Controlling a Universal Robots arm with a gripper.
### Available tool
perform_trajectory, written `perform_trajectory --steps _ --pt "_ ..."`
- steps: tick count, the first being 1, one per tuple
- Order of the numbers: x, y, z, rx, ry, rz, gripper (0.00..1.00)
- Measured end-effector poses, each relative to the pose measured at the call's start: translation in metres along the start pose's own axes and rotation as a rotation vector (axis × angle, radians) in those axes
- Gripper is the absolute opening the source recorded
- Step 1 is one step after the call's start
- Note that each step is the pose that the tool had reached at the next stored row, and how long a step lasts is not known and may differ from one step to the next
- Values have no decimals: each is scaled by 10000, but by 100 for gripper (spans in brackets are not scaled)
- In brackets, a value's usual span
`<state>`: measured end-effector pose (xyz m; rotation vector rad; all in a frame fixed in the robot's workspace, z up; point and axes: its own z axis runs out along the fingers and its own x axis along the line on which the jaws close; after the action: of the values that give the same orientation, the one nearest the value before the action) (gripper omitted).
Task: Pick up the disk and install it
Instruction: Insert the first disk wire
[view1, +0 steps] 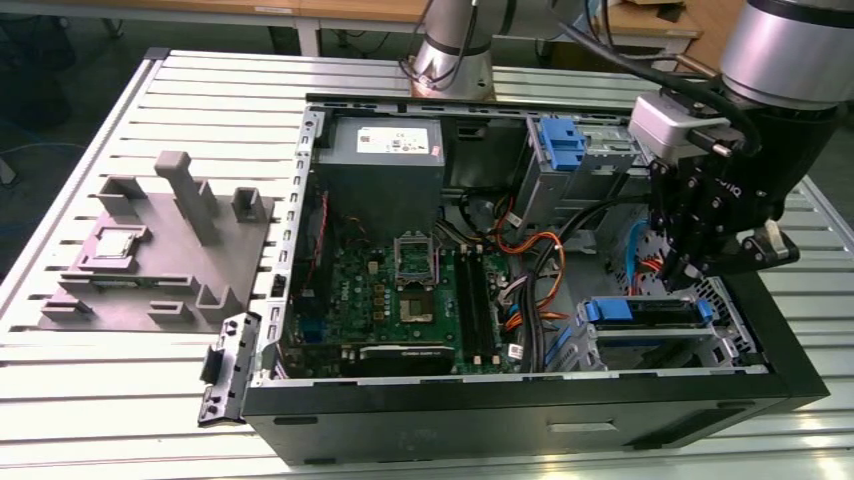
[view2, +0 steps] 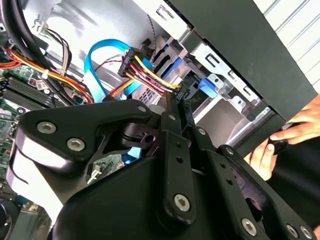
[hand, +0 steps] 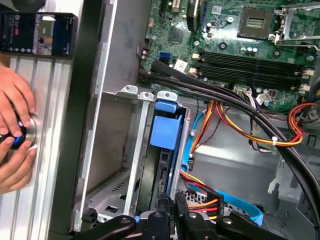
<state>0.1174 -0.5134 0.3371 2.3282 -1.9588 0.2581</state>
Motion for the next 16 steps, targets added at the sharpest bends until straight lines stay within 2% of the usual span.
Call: perform_trajectory --steps 2,3,11,16 --pt "11 2 11 11 -64 31 17" --pt "19 4 16 16 -69 40 17" --pt "41 17 16 145 -47 69 17" --pt "45 20 -7 178 -41 108 17"
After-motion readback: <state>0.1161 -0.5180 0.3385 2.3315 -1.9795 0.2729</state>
